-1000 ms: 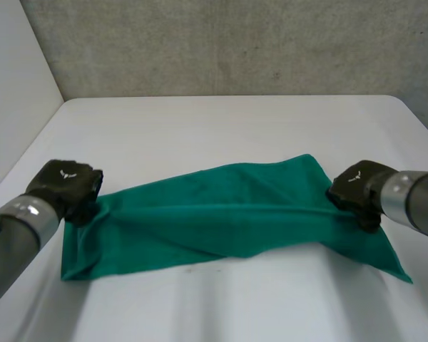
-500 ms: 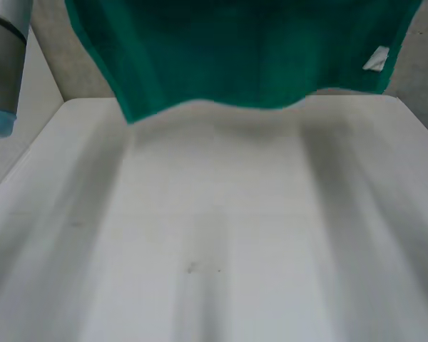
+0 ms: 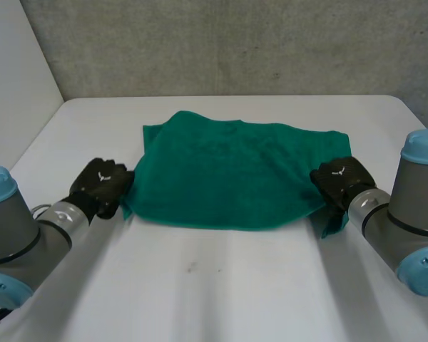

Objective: Fold the towel.

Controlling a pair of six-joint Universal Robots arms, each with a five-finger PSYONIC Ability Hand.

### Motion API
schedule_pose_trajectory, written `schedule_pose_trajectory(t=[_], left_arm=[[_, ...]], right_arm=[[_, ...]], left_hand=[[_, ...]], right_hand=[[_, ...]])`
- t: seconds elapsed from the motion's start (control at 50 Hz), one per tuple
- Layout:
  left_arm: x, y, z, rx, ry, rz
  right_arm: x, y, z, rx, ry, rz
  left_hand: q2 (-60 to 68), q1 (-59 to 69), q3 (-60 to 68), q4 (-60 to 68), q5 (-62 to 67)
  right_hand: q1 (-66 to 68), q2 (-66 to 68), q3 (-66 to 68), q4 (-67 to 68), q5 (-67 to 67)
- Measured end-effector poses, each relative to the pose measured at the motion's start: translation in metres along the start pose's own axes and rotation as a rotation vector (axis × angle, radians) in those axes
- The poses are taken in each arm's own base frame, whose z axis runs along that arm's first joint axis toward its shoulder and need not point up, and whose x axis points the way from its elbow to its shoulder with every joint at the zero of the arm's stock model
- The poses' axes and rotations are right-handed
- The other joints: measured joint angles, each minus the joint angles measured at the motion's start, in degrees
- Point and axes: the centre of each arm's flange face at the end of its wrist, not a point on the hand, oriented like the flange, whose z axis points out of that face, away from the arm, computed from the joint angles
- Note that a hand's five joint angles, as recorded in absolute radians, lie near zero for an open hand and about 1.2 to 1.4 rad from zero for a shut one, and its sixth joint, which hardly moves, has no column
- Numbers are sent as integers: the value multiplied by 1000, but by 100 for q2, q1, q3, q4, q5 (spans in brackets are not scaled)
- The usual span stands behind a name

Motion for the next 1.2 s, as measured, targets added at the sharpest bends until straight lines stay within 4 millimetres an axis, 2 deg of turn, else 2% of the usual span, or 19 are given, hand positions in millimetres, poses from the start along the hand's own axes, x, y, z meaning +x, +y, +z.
schedule_pose_trajectory(t=[0.06, 0.12, 0.18, 0.2, 0.24, 0.28, 0.34, 0.42, 0.5, 0.58, 0.66, 0.84, 1.2], left_arm=[[1, 5, -5, -47, 14, 64], [4, 4, -12, -83, 40, 111], [5, 1, -16, -101, 57, 132], [6, -8, -24, -110, 77, 149], [6, -8, -24, -110, 77, 149], [11, -26, -35, -95, 101, 155], [15, -35, -40, -77, 110, 147], [24, -56, -52, -32, 112, 67], [24, -60, -51, -31, 74, -18], [23, -54, -46, -51, 28, -68], [22, -35, -32, -122, -50, -116], [23, -5, -11, -215, -114, -126], [16, 10, 23, -163, -160, -117]], right_arm=[[-2, 3, 0, -7, -6, 3], [-3, 2, 0, -4, -6, 4], [-3, 2, -1, 0, -4, 5], [-3, 2, -3, 6, 0, 4], [-3, 2, -3, 6, 0, 4], [-4, 4, -5, 12, 3, 4], [-5, 5, -6, 13, 4, 4], [-5, 6, -8, 17, 8, 5], [-1, 4, -9, 25, 19, 23], [2, 1, -10, 32, 27, 51], [5, -3, -11, 42, 32, 99], [5, -3, -11, 48, 20, 125], [1, 0, -12, 42, 3, 120]], left_hand=[[-2246, -2055, -2125, -2151, -1915], [-3009, -2736, -2948, -2993, -2748], [-3248, -2863, -3205, -3251, -3003], [-3322, -2882, -3276, -3319, -3069], [-3322, -2882, -3276, -3319, -3069], [-3451, -2987, -3394, -3441, -3183], [-3477, -3020, -3435, -3474, -3219], [-3491, -3020, -3437, -3475, -3226], [-3507, -3020, -3437, -3478, -3230], [-3637, -3203, -3584, -3634, -3386], [-4341, -3946, -4262, -4356, -4094], [-4639, -4105, -4581, -4637, -4413], [-4605, -4103, -4564, -4624, -4309]], right_hand=[[0, 0, 0, 0, 0], [0, 0, 0, 0, 0], [0, 0, 0, 0, 0], [0, 0, 0, 0, 0], [0, 0, 0, 0, 0], [0, 0, 0, 0, 0], [0, 0, 0, 0, 0], [0, 0, 0, 0, 0], [0, 0, 0, 0, 0], [0, 0, 0, 0, 0], [0, 0, 0, 0, 0], [0, 0, 0, 0, 0], [0, 0, 0, 0, 0]])
